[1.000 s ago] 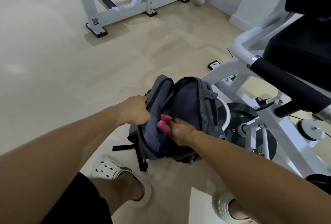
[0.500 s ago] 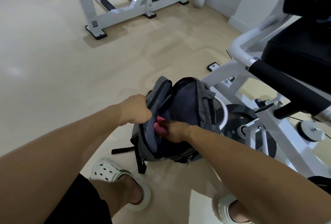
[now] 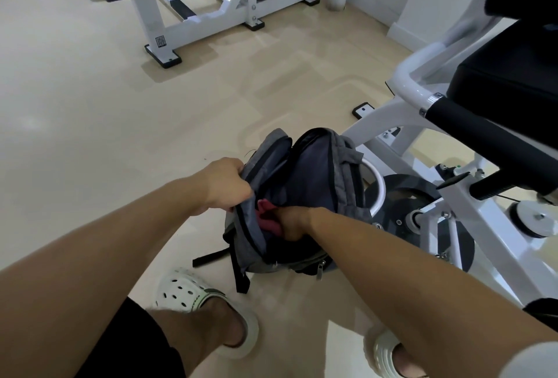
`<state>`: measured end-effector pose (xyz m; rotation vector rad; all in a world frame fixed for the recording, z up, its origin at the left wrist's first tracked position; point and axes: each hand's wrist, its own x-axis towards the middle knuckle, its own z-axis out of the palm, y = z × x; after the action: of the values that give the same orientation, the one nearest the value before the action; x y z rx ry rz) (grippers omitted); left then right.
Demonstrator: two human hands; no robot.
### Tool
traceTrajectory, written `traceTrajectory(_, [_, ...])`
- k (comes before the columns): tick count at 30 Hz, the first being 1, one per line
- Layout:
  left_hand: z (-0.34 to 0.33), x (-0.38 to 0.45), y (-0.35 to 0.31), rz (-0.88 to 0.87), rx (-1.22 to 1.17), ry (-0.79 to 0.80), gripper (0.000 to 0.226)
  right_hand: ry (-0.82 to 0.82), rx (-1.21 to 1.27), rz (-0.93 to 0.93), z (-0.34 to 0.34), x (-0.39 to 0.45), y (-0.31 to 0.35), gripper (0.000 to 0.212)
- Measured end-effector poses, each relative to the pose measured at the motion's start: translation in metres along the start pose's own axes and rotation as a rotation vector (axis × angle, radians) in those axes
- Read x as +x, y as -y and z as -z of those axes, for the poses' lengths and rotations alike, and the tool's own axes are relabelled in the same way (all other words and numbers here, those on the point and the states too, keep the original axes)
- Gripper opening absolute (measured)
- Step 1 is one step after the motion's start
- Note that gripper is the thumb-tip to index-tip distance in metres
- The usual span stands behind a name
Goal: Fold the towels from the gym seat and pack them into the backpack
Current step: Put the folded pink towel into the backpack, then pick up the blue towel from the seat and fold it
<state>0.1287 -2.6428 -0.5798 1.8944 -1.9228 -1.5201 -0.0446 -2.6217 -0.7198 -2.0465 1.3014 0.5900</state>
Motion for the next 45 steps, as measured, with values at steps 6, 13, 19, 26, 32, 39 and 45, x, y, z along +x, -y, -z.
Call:
traceTrajectory(6, [-0.002, 0.002, -0.010, -0.003, 0.051, 0.037, 0.021, -0.049, 0.018, -0.113, 0.026, -0.036, -0.002, 0.057])
traceTrajectory(13, [-0.013, 0.006, -0.042, -0.004, 0.141, 0.029, 0.023, -0.203, -0.033, -0.112, 0.046, -0.093, -0.011, 0.066])
traceTrajectory(19, [-0.034, 0.010, -0.065, -0.058, 0.245, 0.056, 0.021, -0.322, 0.100, -0.072, 0.084, -0.180, -0.010, 0.064])
traceTrajectory(26, [-0.056, 0.011, -0.099, -0.120, 0.242, 0.030, 0.029, -0.650, 0.379, -0.071, 0.096, -0.260, 0.004, 0.055])
traceTrajectory(32, [-0.060, 0.001, -0.142, -0.491, -0.053, -0.315, 0.043, -0.895, 0.433, -0.073, 0.105, -0.294, 0.001, 0.062])
traceTrajectory(39, [-0.080, -0.027, -0.172, -0.819, -0.134, -0.396, 0.040, -1.329, 0.428, -0.170, 0.115, -0.321, -0.025, 0.049])
traceTrajectory(45, [-0.094, -0.028, -0.175, -0.914, 0.003, -0.340, 0.057, -1.322, 0.119, -0.904, 0.120, -0.360, -0.100, 0.069])
